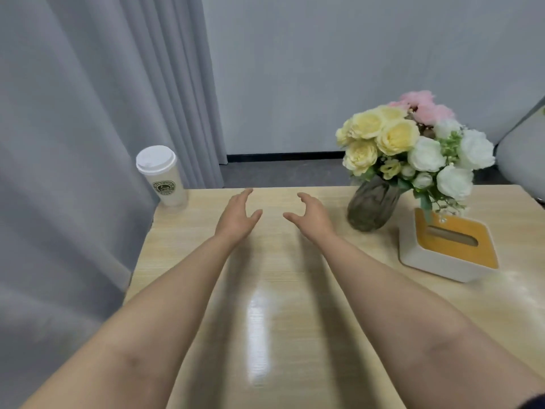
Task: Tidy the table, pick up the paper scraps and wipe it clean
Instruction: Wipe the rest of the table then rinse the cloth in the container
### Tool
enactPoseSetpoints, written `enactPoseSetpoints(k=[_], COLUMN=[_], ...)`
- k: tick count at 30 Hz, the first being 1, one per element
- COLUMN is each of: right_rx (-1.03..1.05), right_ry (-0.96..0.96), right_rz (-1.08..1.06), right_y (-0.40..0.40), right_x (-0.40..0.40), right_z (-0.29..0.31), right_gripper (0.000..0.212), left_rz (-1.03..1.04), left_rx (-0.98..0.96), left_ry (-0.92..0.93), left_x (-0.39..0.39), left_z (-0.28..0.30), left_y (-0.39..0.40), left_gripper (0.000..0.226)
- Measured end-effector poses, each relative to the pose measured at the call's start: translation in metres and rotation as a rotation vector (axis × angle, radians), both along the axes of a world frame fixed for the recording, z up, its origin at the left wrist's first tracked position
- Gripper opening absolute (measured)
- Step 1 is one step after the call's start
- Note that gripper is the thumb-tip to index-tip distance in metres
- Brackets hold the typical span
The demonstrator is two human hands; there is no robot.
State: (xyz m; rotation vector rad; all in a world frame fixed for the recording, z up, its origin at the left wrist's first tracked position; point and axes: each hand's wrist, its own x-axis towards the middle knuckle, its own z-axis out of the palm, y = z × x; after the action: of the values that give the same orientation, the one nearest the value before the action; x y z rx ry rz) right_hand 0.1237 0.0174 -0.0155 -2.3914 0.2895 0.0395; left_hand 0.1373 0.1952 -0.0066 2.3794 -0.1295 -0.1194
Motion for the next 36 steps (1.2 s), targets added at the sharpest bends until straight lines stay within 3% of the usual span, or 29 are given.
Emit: enactPoseSetpoints(k=[9, 14, 17, 22, 27, 36], right_rx=[0.034, 0.083, 0.159, 0.292, 0.401, 0.398], right_ry=[-0.2, -0.217, -0.252, -0.258, -0.325, -0.34], right_rz=[-0.42, -0.599, -0.602, -0.526, -0.523, -0.415], right_y=[-0.11, -0.138, -0.153, -0.176, -0.18, -0.129], right_x=[-0.044, -0.035, -0.023, -0.005, -0.002, 0.016], right_z=[-0.036, -0.054, -0.068, -0.088, -0.092, -0.084], right_gripper=[0.054, 0.071, 0.085, 0.1, 0.094, 0.084], left_rz=[-0.275, -0.281, -0.282, -0.282, -0.221, -0.094], left_rx=[-0.098, -0.197, -0.266, -0.466, -0.512, -0.469], left_ry=[0.09, 0.108, 0.081, 0.027, -0.005, -0.053], left_x=[-0.013, 0.001, 0.01, 0.025, 0.021, 0.028], left_z=[-0.049, -0.074, -0.085, -0.096, -0.1, -0.095], left_y=[-0.144, -0.199, -0.224, -0.253, -0.26, -0.201], left_gripper=[0.069, 0.087, 0.095, 0.082, 0.069, 0.072])
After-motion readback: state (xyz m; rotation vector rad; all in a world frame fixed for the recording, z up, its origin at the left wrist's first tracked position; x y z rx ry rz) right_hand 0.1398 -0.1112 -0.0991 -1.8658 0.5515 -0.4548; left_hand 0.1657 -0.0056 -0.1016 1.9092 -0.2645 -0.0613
